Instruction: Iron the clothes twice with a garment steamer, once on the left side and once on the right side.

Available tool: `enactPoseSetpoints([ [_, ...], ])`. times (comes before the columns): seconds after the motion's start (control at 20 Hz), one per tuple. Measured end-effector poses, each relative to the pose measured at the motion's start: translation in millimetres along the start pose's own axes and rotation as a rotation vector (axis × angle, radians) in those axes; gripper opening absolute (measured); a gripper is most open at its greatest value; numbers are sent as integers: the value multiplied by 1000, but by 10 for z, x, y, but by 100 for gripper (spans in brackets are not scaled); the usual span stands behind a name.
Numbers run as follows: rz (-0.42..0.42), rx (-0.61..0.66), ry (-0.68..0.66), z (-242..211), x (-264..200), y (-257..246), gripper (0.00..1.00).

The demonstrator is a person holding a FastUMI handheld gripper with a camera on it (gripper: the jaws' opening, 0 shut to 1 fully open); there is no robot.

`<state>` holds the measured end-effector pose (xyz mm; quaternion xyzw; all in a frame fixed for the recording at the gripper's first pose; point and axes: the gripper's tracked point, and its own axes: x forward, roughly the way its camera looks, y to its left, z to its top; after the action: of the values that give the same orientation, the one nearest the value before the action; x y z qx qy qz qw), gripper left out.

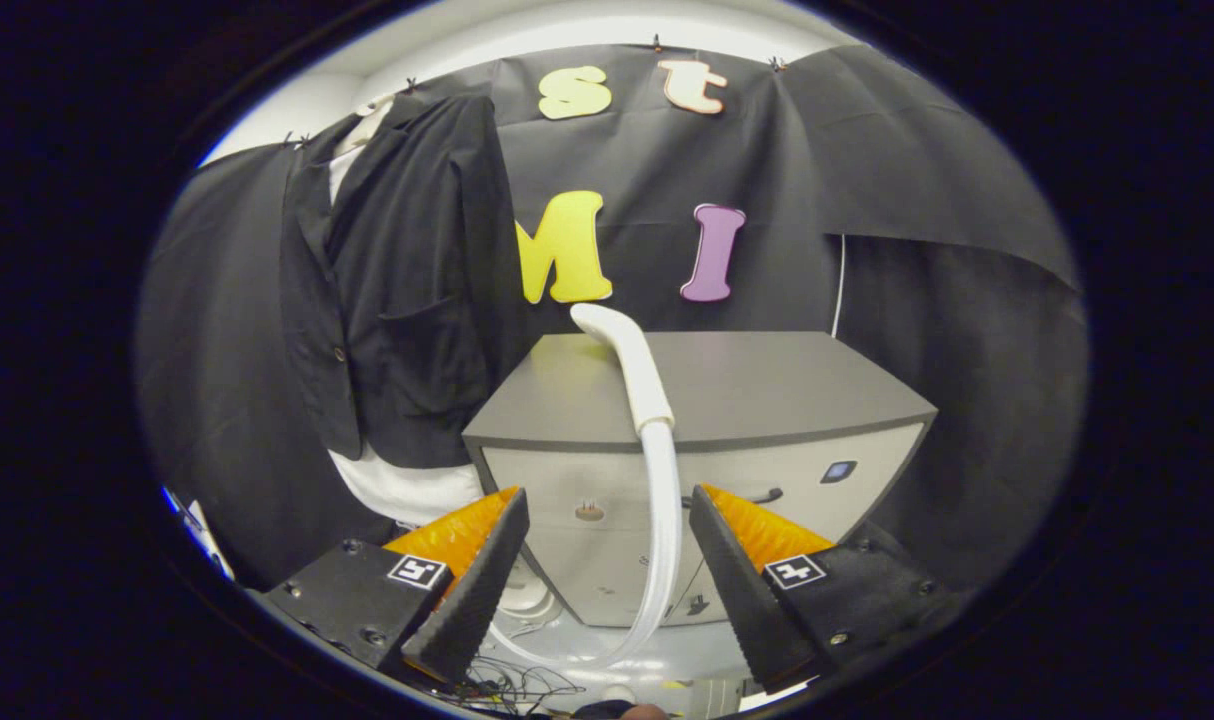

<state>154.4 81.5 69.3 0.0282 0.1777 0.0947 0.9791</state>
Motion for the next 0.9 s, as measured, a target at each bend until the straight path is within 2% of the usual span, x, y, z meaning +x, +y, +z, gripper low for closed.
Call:
enactPoseSetpoints([
  [0.35,94,-8,109,739,711,-171,99],
  [0.65,165,-14,314,772,1351,-208,98],
  [0.9,139,-41,428,748,1689,-330,97],
])
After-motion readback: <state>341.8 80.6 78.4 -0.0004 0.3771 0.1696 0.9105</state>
